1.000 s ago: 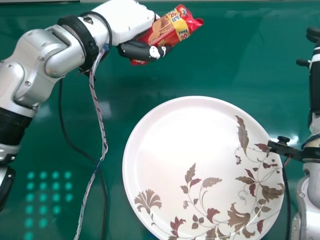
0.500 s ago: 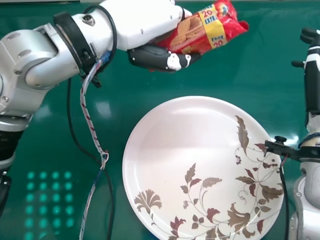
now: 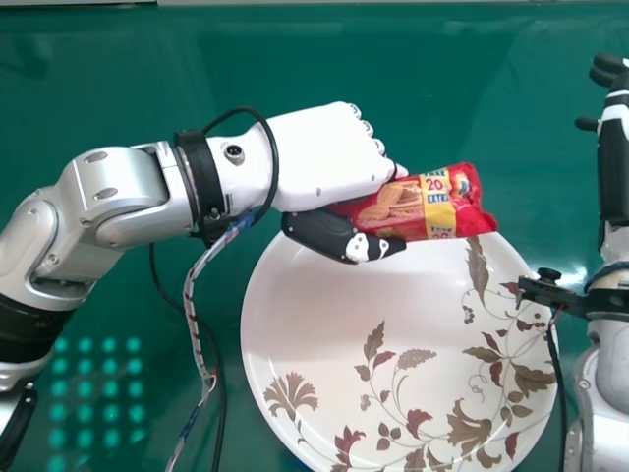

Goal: Pick up biscuit and place it in the plate

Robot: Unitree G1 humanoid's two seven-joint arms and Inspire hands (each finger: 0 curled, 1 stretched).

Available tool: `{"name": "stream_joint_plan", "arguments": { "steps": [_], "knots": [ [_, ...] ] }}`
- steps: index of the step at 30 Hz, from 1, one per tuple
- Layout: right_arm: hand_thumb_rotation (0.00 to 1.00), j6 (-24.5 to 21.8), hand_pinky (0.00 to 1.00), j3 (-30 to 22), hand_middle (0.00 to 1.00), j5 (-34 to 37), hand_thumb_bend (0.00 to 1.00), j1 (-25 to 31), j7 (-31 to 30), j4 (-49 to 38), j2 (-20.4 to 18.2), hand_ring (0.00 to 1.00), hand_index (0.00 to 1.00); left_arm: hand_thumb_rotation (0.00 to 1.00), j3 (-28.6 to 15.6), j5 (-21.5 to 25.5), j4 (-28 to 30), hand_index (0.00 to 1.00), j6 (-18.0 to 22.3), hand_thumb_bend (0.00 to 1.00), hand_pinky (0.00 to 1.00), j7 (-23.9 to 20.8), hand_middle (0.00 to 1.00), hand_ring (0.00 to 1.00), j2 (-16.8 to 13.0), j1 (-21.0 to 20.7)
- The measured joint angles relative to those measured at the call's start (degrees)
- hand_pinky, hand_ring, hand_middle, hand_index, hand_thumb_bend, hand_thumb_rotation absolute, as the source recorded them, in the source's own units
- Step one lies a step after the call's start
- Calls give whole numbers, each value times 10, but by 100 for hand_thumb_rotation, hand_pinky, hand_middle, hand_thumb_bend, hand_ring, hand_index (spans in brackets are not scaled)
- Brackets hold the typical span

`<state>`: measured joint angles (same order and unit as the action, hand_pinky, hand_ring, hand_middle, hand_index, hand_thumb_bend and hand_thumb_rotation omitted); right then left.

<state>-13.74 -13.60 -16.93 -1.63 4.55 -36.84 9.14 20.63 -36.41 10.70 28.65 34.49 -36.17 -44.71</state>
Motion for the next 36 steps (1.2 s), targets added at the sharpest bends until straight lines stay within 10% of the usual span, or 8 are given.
{"name": "stream_joint_plan", "arguments": {
  "steps": [33,36],
  "knots": [
    [27,-10,69,3,83,-6,37,-12,1,-2,-2,79,83,0,22,39,20,50,77,50,20,57,41,25,12,48],
    [29,-10,72,4,85,-4,38,-12,1,-2,-3,81,84,77,21,41,14,88,96,67,49,52,78,68,9,44]
  ]
}}
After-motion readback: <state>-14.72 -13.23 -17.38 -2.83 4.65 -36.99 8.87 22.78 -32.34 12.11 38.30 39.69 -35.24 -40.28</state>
